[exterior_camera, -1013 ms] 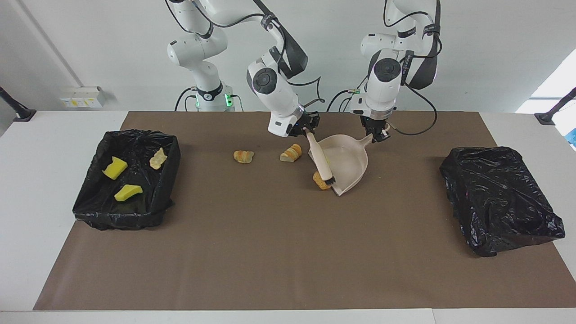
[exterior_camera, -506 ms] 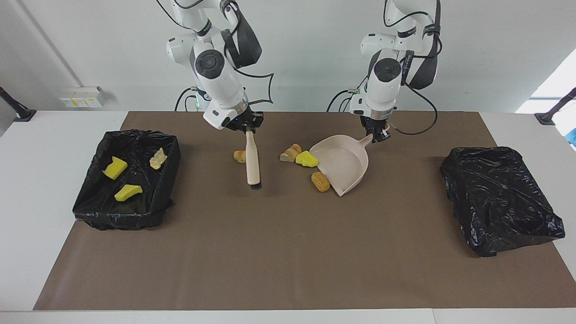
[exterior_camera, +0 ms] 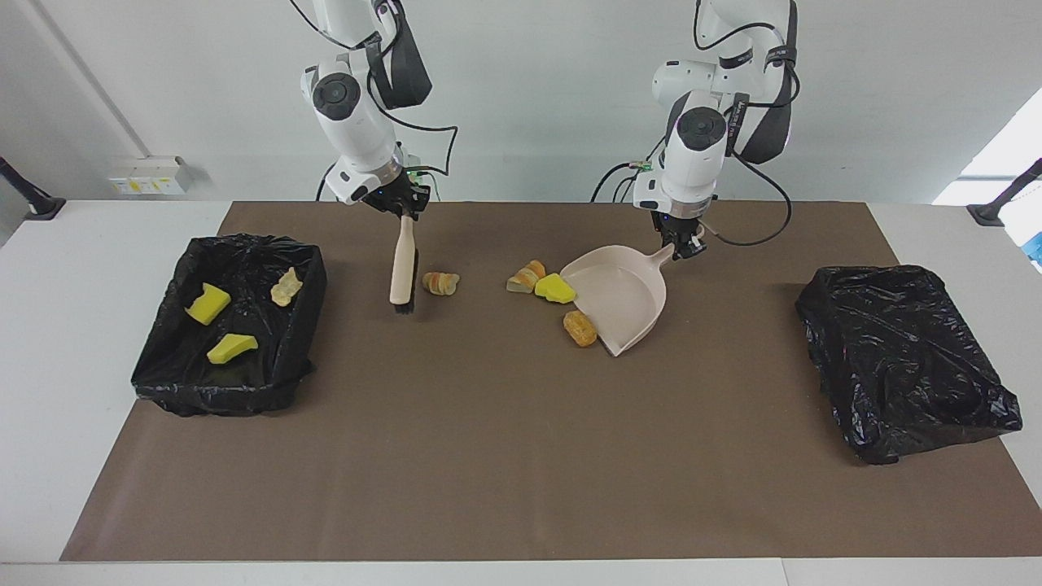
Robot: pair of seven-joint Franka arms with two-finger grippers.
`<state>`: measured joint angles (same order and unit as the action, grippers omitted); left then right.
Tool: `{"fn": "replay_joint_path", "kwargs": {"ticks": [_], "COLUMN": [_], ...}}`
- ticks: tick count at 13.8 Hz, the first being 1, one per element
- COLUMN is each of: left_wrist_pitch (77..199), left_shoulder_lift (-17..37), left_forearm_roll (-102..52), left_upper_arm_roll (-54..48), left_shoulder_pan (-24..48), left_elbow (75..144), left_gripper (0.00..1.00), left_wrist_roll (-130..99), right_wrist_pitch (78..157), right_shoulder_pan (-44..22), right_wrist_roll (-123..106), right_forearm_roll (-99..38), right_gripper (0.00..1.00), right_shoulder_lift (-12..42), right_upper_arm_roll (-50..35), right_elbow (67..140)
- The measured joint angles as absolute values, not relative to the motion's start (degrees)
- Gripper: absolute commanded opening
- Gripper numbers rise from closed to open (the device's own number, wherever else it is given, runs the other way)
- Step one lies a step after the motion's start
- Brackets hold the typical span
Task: Sweep and dump trash in bin
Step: 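Sweep the remaining scraps into the dustpan with the right gripper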
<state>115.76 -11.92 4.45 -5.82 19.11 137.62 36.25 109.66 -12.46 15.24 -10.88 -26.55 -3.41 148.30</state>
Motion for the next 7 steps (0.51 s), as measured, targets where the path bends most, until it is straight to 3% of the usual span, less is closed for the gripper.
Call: {"fn": "replay_joint_path", "kwargs": {"ticks": [3,7], "left_wrist_pitch": [115.8,115.82], "left_shoulder_lift": [-11.82,-11.82], "left_forearm_roll": [4.45,4.45], "left_upper_arm_roll": [-5.81,-5.81], "left_shoulder_pan": [19.11,19.11], "left_elbow": [137.62,137.62], "left_gripper": [0.0,0.0], "left_wrist_roll": [36.25,36.25], "right_wrist_pitch": [114.03,118.06], "right_shoulder_pan": [-12.88,-18.16], "right_wrist_roll": [17.07,26.67], "right_forearm_roll": [-10.88,-10.9], "right_gripper": [0.0,0.0], "right_shoulder_lift": [-30.67,-29.27], "right_upper_arm_roll": [-3.87,-3.93], "right_elbow": [155.85,157.67]}}
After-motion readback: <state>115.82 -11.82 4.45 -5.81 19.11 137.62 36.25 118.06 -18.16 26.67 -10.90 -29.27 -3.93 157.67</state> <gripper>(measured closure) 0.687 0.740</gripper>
